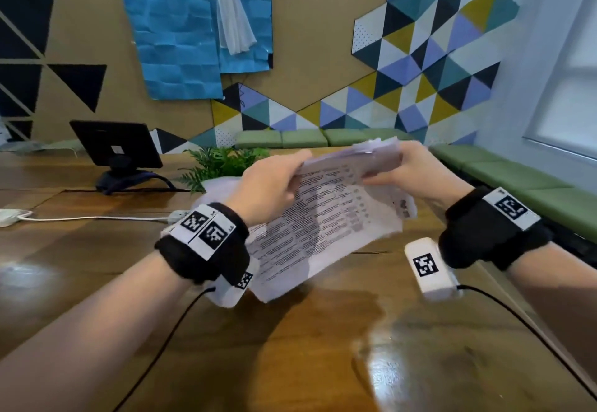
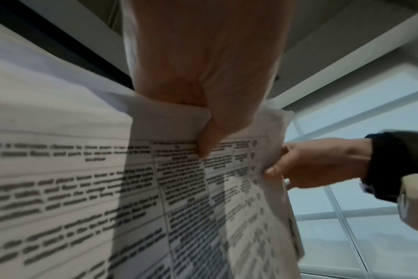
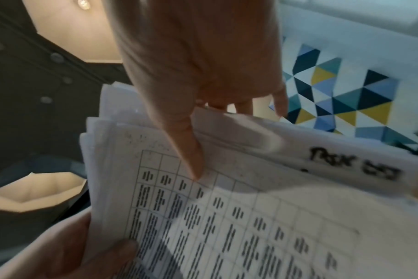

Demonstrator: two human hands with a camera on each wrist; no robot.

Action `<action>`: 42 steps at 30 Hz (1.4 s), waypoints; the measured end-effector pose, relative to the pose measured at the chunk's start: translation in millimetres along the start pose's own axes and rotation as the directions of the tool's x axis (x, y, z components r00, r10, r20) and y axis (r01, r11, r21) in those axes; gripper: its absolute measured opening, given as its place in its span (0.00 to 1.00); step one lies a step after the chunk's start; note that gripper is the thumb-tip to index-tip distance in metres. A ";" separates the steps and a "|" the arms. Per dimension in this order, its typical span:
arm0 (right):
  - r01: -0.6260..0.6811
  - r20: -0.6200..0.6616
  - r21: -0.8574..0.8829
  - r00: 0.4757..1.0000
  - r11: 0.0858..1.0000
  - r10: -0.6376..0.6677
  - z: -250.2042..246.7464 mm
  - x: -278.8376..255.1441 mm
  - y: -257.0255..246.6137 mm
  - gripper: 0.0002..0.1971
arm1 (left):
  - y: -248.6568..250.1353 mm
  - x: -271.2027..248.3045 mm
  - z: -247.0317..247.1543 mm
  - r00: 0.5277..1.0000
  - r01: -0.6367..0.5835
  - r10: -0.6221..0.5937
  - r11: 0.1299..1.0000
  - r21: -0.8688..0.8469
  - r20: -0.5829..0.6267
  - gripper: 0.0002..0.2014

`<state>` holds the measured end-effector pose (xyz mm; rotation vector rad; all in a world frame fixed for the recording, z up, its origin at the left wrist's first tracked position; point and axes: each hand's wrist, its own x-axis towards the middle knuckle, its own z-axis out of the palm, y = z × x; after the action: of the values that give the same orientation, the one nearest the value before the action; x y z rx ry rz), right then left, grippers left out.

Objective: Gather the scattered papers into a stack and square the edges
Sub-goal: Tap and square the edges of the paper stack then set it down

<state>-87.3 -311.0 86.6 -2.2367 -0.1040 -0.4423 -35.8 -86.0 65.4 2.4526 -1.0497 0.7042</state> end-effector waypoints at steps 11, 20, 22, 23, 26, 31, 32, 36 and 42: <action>-0.324 0.152 0.673 0.941 0.665 0.304 5.2 -38.8 77.0 0.17 | -53.4 -19.8 -22.7 0.885 0.466 -0.433 0.826 -0.318 0.171 0.21; -0.239 0.020 0.682 0.951 0.691 0.310 32.4 -51.5 90.9 0.15 | -33.8 -63.3 45.6 0.770 0.408 -0.624 0.324 -0.854 0.131 0.11; -0.248 -0.006 0.584 0.951 0.773 0.309 34.0 -52.4 94.3 0.18 | -33.2 -71.6 51.2 0.786 0.356 -0.614 0.353 -0.865 0.073 0.18; -0.235 -0.033 0.524 0.955 0.819 0.295 33.1 -51.8 93.9 0.19 | -33.7 -73.3 50.6 0.799 0.332 -0.601 0.398 -0.855 0.031 0.22; -0.137 -0.148 0.399 0.966 0.907 0.211 25.8 -47.8 85.1 0.26 | -39.6 -69.0 44.3 0.849 0.283 -0.510 0.663 -0.693 -0.141 0.38; 0.127 -0.217 -0.076 0.966 0.989 -0.141 12.1 -39.6 63.7 0.41 | -44.0 -54.5 30.7 0.947 0.070 -0.126 0.979 -0.191 -0.296 0.38; 0.186 -0.183 -0.187 0.958 0.965 -0.221 10.7 -38.2 60.3 0.40 | -44.8 -52.0 29.1 0.956 0.039 -0.065 0.995 -0.095 -0.286 0.36; 0.352 -0.028 -0.516 0.904 0.781 -0.426 14.4 -31.6 56.5 0.30 | -48.5 -48.0 28.7 0.968 -0.091 0.115 0.989 0.115 -0.222 0.27; 0.328 -0.054 -0.553 0.903 0.766 -0.426 13.4 -29.4 70.7 0.17 | -60.5 -50.1 27.8 0.957 -0.140 0.168 0.982 0.128 -0.237 0.15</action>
<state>-95.5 -344.7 17.0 -2.7158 -0.3889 -0.9958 -12.3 -33.3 5.3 2.3115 -1.1369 1.1145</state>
